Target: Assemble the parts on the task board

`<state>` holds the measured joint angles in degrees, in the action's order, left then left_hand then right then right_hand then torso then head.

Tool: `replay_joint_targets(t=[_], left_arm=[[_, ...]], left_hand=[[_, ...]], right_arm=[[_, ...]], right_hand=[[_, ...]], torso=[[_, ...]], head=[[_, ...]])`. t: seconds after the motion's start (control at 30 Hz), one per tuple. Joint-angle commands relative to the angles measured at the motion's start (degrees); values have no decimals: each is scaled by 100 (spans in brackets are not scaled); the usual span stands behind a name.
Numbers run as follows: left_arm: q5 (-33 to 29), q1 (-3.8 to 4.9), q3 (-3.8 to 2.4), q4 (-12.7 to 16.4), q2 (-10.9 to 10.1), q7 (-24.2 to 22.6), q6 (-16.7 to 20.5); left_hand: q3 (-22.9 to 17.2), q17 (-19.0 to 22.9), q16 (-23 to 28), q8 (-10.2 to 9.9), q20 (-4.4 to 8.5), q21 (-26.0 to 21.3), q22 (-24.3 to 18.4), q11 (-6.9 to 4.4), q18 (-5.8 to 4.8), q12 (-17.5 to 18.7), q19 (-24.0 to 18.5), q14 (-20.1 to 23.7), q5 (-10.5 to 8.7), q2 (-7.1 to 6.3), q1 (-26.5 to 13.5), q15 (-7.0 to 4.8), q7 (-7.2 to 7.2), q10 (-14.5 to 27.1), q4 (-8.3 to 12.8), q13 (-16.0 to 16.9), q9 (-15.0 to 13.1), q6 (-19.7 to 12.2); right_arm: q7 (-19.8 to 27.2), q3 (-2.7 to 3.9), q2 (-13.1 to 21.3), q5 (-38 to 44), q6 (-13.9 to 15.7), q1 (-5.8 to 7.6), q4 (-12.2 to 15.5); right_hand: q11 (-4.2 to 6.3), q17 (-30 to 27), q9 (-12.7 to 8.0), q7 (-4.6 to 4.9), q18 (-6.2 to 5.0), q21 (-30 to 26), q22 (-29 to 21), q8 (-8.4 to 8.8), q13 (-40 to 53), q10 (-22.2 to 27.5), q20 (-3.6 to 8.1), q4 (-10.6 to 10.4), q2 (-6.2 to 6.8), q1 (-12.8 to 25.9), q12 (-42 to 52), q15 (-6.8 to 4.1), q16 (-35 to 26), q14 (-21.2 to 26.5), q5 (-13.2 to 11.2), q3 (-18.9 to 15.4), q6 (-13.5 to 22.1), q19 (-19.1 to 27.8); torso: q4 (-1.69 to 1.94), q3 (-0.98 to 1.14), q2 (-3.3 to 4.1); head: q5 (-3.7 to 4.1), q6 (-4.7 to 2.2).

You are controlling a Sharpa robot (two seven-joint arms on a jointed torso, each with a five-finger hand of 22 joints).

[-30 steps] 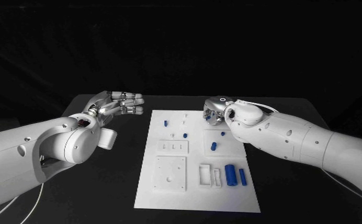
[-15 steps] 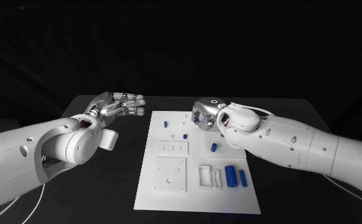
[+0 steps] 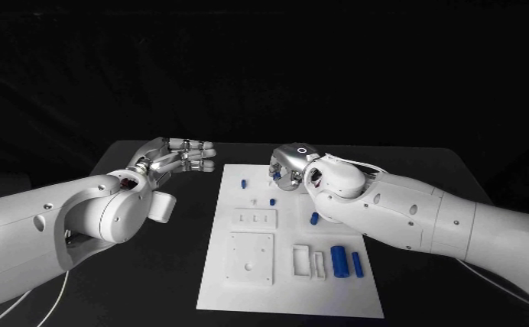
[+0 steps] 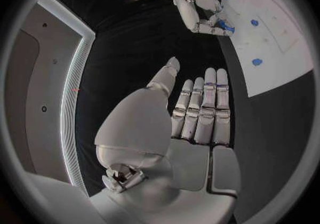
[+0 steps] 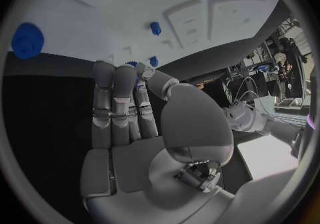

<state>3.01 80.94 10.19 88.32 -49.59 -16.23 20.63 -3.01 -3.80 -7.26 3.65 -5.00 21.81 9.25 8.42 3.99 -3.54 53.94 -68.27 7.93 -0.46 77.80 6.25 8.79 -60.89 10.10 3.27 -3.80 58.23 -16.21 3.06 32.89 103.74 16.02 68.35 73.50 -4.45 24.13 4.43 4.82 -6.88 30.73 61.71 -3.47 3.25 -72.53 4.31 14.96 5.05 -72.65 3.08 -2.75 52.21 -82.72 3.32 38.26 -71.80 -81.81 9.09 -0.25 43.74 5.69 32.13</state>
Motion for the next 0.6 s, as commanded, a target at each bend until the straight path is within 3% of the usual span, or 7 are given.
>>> replay_joint_targets(t=[0.03, 0.1, 0.3, 0.6], left_arm=[[-6, 7, -6, 28, 23, -62, -84], [-6, 7, -6, 32, 30, -62, -86], [-5, 8, -7, 42, 50, -67, -89], [-3, 8, -9, 44, 70, -72, -88]], left_hand=[[24, -1, 21, -7, -7, 38, -5, -12, 8, 10, -4, 31, -16, 24, 8, -17, -5, 43, -10, 9, -4, -29], [24, -1, 21, -7, -7, 38, -5, -12, 8, 10, -4, 31, -16, 24, 8, -17, -5, 43, -10, 9, -4, -29], [24, -1, 21, -7, -7, 38, -5, -12, 8, 10, -4, 31, -16, 24, 8, -17, -5, 43, -10, 9, -4, -29], [24, -1, 21, -7, -7, 38, -5, -12, 8, 10, -4, 31, -16, 24, 8, -17, -5, 43, -10, 9, -4, -29]], right_arm=[[-226, 3, -112, 252, 223, -2, -158], [-269, 3, -178, 285, 246, -2, -244], [-370, 3, -328, 396, 335, -2, -502], [-474, 4, -434, 572, 539, 2, -776]], right_hand=[[225, 2, -4, 2, -9, -38, 55, -19, 19, -282, 1, -2, 7, -32, 24, -25, -1, 1, -17, 34, -51, -43], [225, 2, -4, 2, -9, -38, 55, -19, 19, -282, 1, -2, 7, -32, 24, -25, -1, 1, -17, 34, -51, -43], [223, 0, -5, 3, -8, -86, 99, -20, 19, -278, 0, -3, 16, -33, 24, -23, -5, 3, -19, 46, -53, -52], [225, 5, -7, -1, -8, -128, 180, -20, 19, -285, 0, -7, 43, -44, 24, -23, 2, 1, -26, 77, -62, -74]], torso=[[21, -5, 13], [28, -6, 16], [95, -50, 44], [141, -75, 120]], head=[[-1, -24], [4, -46], [42, -66], [88, -124]])
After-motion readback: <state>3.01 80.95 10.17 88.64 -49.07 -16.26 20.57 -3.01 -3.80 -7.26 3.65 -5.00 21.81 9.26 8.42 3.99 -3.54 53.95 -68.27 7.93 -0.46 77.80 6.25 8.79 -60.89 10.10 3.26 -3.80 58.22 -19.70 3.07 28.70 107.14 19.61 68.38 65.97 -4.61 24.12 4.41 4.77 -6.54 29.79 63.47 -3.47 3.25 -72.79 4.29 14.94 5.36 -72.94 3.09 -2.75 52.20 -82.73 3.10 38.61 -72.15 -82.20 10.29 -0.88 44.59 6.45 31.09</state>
